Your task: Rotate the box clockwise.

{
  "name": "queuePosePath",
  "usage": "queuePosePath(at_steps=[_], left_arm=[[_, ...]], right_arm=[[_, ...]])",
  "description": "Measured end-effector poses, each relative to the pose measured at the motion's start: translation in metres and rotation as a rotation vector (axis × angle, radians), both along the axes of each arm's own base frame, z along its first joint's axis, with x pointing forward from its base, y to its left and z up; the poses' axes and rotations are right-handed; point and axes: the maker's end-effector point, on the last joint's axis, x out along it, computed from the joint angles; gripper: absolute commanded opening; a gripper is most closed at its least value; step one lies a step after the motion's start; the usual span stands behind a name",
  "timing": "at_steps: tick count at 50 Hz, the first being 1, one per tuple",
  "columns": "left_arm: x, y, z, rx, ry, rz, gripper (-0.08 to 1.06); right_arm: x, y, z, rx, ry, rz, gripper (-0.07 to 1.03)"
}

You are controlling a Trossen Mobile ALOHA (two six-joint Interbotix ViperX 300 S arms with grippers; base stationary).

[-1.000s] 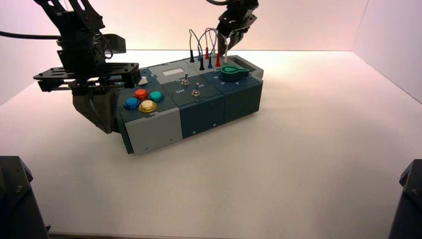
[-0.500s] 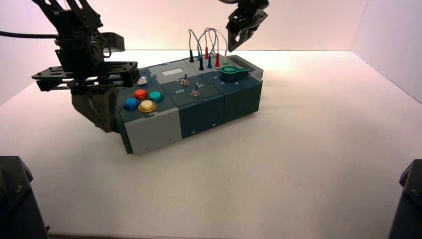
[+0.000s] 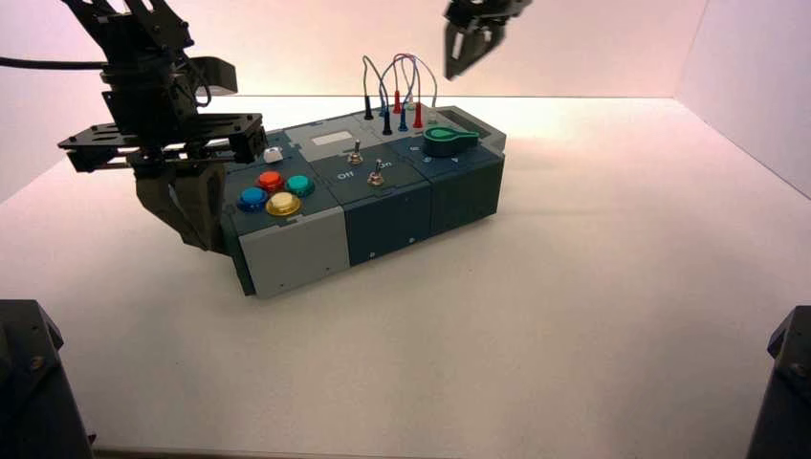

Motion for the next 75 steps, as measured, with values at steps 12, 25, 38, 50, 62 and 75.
queuePosePath(at_steps=[12, 25, 38, 50, 62, 75], left_arm=[[-0.002, 0.001, 0.002, -0.004, -0.01, 0.0, -0.03], [-0.002, 0.001, 0.004, -0.008, -0.015, 0.001, -0.03], [-0.002, 0.001, 0.003, -0.006, -0.014, 0.002, -0.03], [-0.002, 0.001, 0.003, -0.006, -0.014, 0.002, -0.03], [-0.003, 0.002, 0.003, -0.005, -0.014, 0.0, -0.03], [-0.001, 0.002, 0.004, -0.006, -0.022, -0.012, -0.03]], right_arm=[[-0.01, -0.025, -0.013, -0.127, 0.054, -0.053, 0.64], [-0.022, -0.019, -0.022, -0.121, 0.092, -0.05, 0.64], [-0.037, -0.005, -0.032, -0.122, 0.113, -0.021, 0.64], [-0.037, -0.003, -0.047, -0.123, 0.099, -0.022, 0.64], [-0.04, -0.011, -0.069, -0.157, 0.123, -0.015, 0.63], [-0.044, -0.015, -0.075, -0.155, 0.127, -0.034, 0.62]])
